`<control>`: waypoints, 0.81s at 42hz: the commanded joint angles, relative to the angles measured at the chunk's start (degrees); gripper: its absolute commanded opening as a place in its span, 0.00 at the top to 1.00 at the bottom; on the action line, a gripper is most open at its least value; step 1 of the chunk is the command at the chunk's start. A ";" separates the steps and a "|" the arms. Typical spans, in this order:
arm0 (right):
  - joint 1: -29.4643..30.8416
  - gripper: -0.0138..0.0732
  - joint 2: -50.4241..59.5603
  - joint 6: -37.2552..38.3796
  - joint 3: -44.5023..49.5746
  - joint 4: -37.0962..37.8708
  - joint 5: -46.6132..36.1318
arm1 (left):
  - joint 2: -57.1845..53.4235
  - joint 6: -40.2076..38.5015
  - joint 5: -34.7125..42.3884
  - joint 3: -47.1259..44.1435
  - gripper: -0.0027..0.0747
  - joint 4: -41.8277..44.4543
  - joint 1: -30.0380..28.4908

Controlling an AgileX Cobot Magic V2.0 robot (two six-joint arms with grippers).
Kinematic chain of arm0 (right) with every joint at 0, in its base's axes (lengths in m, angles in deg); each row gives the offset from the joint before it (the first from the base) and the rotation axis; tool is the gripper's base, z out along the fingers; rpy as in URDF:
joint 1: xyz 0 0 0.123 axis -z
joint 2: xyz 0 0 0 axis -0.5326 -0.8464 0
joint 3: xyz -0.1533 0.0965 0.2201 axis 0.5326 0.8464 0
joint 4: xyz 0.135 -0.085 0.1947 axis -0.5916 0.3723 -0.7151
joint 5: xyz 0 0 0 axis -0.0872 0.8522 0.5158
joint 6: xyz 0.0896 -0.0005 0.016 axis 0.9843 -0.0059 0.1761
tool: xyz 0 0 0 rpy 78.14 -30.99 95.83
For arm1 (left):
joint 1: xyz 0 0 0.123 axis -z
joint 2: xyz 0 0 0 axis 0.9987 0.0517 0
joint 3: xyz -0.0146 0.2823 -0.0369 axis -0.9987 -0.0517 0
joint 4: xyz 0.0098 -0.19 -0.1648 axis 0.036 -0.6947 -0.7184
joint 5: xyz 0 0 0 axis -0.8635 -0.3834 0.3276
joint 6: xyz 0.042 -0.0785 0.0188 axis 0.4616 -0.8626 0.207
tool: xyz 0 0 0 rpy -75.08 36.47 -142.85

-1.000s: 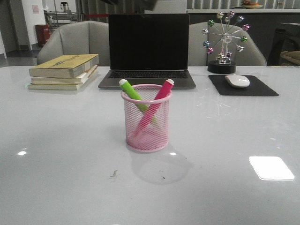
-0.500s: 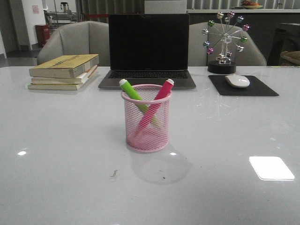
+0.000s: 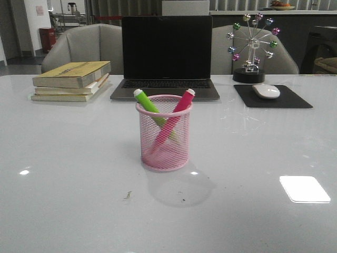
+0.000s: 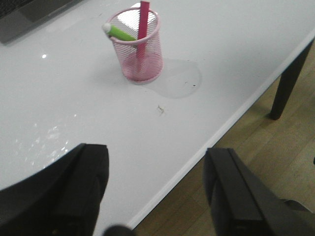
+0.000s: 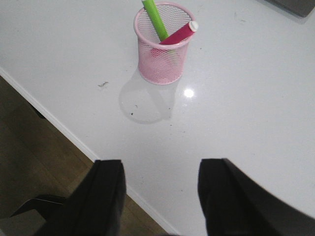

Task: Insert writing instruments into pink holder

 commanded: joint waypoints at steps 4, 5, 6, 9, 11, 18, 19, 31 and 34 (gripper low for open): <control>0.15 0.32 3.41 -0.01 2.27 1.07 -6.55 | 0.08 -10.52 2.16 1.30 0.36 6.82 0.10; 0.15 0.32 4.03 -0.01 3.26 1.08 -7.39 | 0.08 -10.52 2.16 1.18 0.36 6.82 0.10; 0.15 0.32 4.65 -0.01 3.97 1.08 -7.91 | 0.08 -10.52 2.16 1.16 0.36 6.82 0.10; 0.15 0.32 6.55 0.04 5.84 1.08 -8.76 | 0.08 -10.52 2.16 1.02 0.36 6.82 0.10; 0.15 0.35 7.30 0.10 6.80 1.08 -8.76 | 0.08 -10.52 2.16 1.02 0.37 6.82 0.10; 0.15 0.54 7.73 0.56 8.58 1.02 -7.85 | 0.08 -10.52 2.27 1.02 0.49 6.72 0.10; 0.15 0.57 7.73 1.24 8.66 0.93 -7.65 | 0.08 -10.60 2.27 1.02 0.52 6.72 0.10; 0.15 0.77 7.73 5.01 8.66 1.43 -6.52 | 0.08 -10.60 2.27 1.02 0.85 6.72 0.10; 0.15 0.77 7.73 5.01 8.66 1.87 -6.43 | 0.08 -10.60 2.38 1.02 0.85 6.72 0.10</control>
